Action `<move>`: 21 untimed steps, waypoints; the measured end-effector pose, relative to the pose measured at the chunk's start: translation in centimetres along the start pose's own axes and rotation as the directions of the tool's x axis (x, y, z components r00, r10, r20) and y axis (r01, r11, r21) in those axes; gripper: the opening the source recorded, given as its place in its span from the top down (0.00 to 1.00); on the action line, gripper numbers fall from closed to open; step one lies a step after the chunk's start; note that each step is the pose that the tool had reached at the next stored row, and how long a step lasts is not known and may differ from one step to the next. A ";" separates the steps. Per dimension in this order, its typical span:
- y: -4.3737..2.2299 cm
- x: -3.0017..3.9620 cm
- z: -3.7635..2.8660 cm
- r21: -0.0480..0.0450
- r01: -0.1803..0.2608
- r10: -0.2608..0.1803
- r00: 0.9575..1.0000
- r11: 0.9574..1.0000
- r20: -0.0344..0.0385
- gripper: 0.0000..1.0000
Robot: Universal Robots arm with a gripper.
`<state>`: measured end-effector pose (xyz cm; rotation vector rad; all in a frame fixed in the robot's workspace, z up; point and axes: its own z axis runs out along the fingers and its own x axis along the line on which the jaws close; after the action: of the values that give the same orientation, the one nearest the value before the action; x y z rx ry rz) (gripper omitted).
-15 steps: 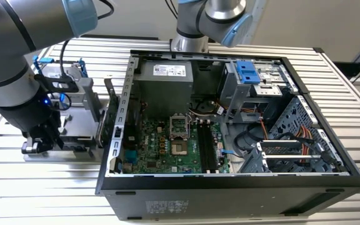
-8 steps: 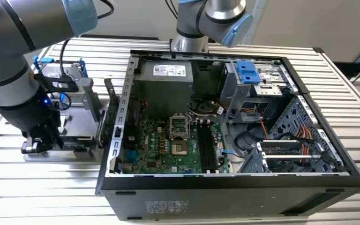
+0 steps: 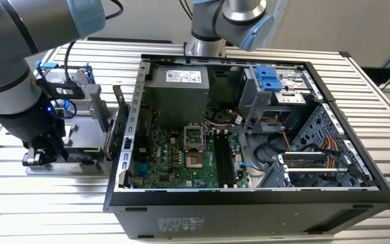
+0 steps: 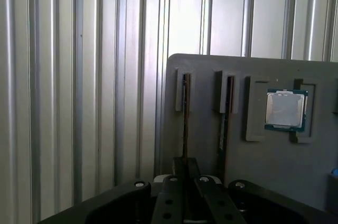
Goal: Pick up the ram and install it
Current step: 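Pick up the ram and move it above insertion slot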
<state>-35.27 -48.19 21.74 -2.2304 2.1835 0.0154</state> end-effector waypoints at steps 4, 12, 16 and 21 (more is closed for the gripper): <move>-0.01 -0.01 -0.24 0.000 0.000 0.000 1.000 1.000 0.000 1.00; -0.01 -0.02 -0.86 0.000 0.000 0.000 1.000 1.000 0.000 1.00; -0.01 -0.02 -0.97 0.000 0.000 0.000 1.000 1.000 0.000 1.00; -0.01 -0.02 -0.98 0.000 0.000 0.000 1.000 1.000 0.000 1.00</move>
<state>-35.26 -48.19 22.72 -2.2302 2.1833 0.0155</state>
